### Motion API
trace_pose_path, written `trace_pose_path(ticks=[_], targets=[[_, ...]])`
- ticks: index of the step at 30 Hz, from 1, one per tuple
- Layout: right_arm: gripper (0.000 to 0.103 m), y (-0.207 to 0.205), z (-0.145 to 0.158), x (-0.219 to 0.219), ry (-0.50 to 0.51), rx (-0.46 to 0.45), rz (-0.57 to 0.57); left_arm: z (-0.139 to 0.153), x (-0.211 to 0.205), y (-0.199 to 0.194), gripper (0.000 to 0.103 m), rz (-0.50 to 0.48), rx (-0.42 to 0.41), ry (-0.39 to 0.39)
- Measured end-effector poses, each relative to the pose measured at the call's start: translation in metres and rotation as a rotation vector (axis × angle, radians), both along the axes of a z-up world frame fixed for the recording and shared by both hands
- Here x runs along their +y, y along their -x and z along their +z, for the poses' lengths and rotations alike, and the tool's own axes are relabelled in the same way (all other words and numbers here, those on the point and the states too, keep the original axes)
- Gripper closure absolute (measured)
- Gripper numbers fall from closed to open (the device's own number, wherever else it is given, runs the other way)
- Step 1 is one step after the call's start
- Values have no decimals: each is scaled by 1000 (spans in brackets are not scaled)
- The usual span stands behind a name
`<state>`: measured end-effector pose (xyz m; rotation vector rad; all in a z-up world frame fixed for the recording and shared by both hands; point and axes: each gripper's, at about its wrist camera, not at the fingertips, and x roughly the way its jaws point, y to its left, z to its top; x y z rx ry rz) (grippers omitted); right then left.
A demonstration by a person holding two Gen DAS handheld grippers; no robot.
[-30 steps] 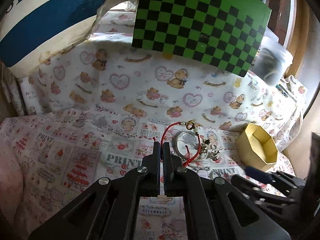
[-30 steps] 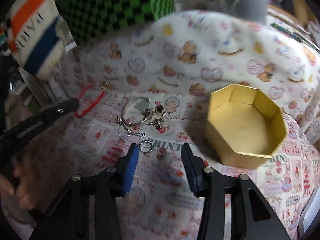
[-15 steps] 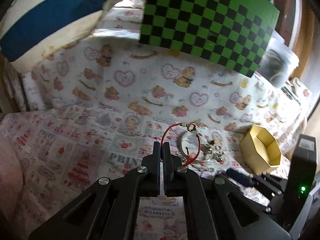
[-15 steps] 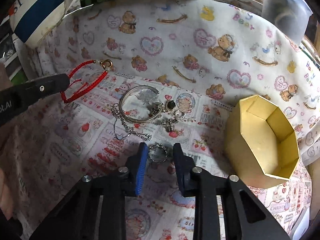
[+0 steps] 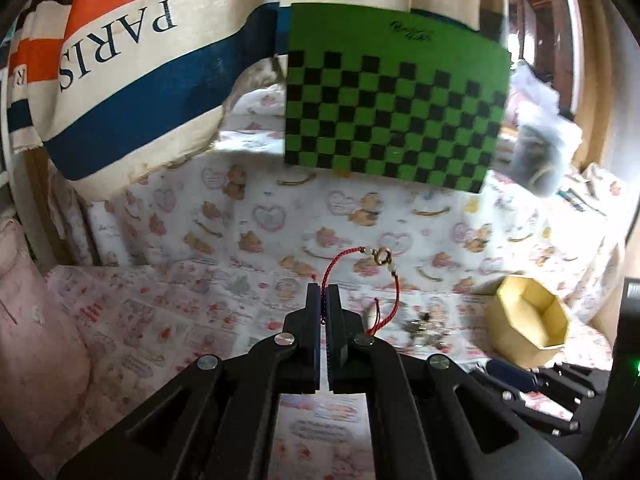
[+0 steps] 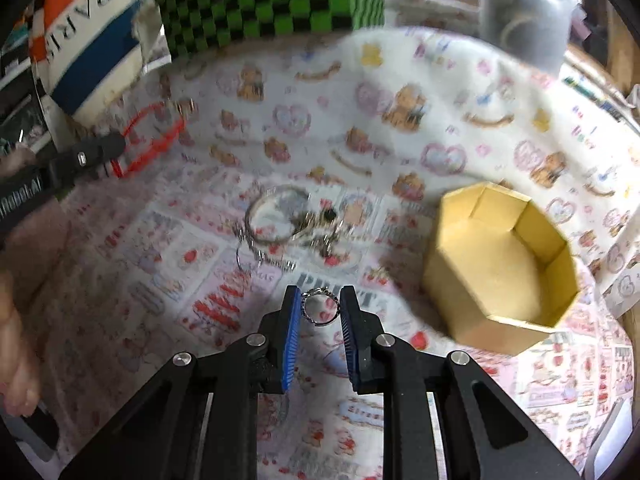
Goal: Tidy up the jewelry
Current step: 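Grasp a small silver ring with the right tool while the left tool lifts the bracelet, then carry both items over the gold box and open both tools to drop them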
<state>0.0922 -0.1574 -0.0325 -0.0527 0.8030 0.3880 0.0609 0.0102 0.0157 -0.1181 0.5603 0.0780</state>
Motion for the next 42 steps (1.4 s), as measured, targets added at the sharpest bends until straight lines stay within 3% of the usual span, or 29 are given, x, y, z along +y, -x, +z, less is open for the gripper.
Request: trace_pose_path(ticks=[11, 16, 22, 28, 34, 38, 42], targets=[[81, 15, 56, -65, -169, -107, -82, 15, -21, 20, 102, -68, -87, -12], [81, 11, 69, -100, -241, -133, -146, 24, -29, 12, 102, -105, -84, 7], [81, -3, 59, -134, -276, -84, -241, 39, -71, -25, 102, -249, 29, 59], [81, -20, 38, -160, -304, 1, -297, 7, -117, -68, 102, -367, 222, 148], [81, -33, 18, -166, -325, 84, -279, -17, -149, -84, 102, -429, 256, 170], [81, -36, 12, -159, -308, 100, -274, -31, -157, -94, 102, -432, 289, 156], [81, -40, 4, -153, -287, 120, -268, -44, -160, -99, 101, -448, 312, 190]])
